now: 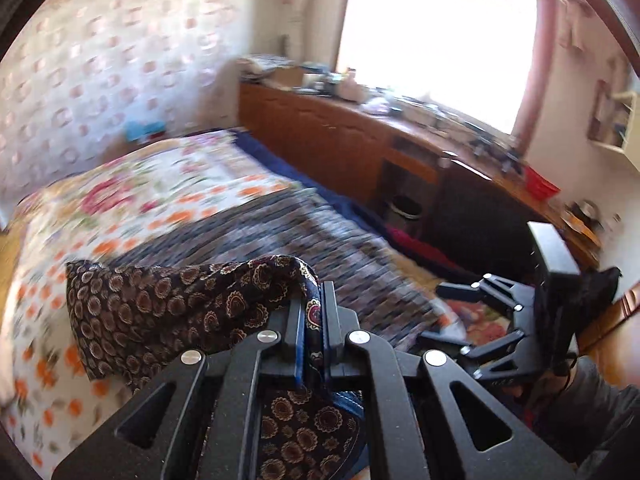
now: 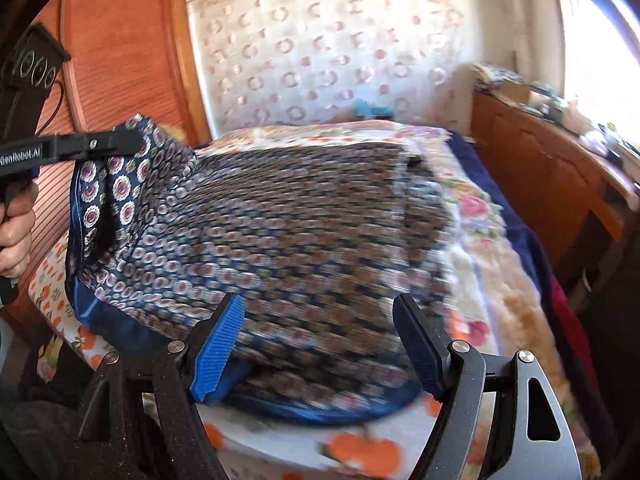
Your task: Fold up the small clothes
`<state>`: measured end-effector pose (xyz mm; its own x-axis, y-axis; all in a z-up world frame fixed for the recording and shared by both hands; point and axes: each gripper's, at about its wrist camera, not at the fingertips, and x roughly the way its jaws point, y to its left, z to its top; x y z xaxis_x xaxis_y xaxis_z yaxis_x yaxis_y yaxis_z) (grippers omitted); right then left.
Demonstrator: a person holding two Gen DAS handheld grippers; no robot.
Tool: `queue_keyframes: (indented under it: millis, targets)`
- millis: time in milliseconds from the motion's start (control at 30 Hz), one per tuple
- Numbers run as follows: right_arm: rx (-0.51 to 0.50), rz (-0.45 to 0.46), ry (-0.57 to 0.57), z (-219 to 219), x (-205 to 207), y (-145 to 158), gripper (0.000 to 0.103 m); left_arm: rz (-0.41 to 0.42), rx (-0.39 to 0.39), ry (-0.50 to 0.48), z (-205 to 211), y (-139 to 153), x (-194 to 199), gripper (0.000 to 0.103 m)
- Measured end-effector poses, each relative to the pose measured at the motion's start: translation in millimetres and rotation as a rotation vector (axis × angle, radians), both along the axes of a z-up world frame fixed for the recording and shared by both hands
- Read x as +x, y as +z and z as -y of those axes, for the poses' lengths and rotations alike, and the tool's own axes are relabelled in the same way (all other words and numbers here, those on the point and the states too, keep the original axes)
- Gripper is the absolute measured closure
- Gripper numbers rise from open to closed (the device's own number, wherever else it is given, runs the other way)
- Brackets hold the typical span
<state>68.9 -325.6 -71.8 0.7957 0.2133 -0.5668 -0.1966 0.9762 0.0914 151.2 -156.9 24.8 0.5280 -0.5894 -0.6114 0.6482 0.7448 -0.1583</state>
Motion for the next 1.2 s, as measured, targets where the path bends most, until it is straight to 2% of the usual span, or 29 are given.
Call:
queue_keyframes:
  millis: [167, 367, 400, 500, 567, 600, 633, 900, 1200]
  targets:
    - [0.035, 0.003, -0.059, 32, -21, -3, 0.024, 0.008, 0.014, -0.091, 53, 14, -1, 0.096]
    - [0.040, -0.003, -0.085, 37, -39, -7, 0.025, -0.009, 0.047, -0.118, 76, 17, 6, 0.095]
    - [0.040, -0.005, -0.086, 37, -41, -7, 0.025, -0.013, 0.054, -0.119, 75, 16, 8, 0.088]
    - [0.034, -0.008, -0.087, 36, -38, -2, 0.025, 0.000, 0.042, -0.110, 64, 16, 13, 0.057]
    - [0.028, -0.007, -0.088, 32, -41, 3, 0.025, 0.003, 0.026, -0.093, 54, 19, 17, 0.043]
    - [0.026, -0.006, -0.087, 31, -37, 5, 0.024, 0.001, 0.016, -0.085, 47, 19, 20, 0.031]
    - [0.023, -0.003, -0.086, 29, -36, 6, 0.024, 0.004, 0.009, -0.075, 39, 19, 24, 0.025]
    - [-0.023, 0.005, -0.038, 9, 0, 15, 0.025, 0.052, 0.084, 0.098, -37, -4, 50, 0.025]
    - [-0.085, 0.001, 0.093, -46, 71, 31, 0.025, 0.022, 0.111, 0.194, -93, -44, 87, 0.025]
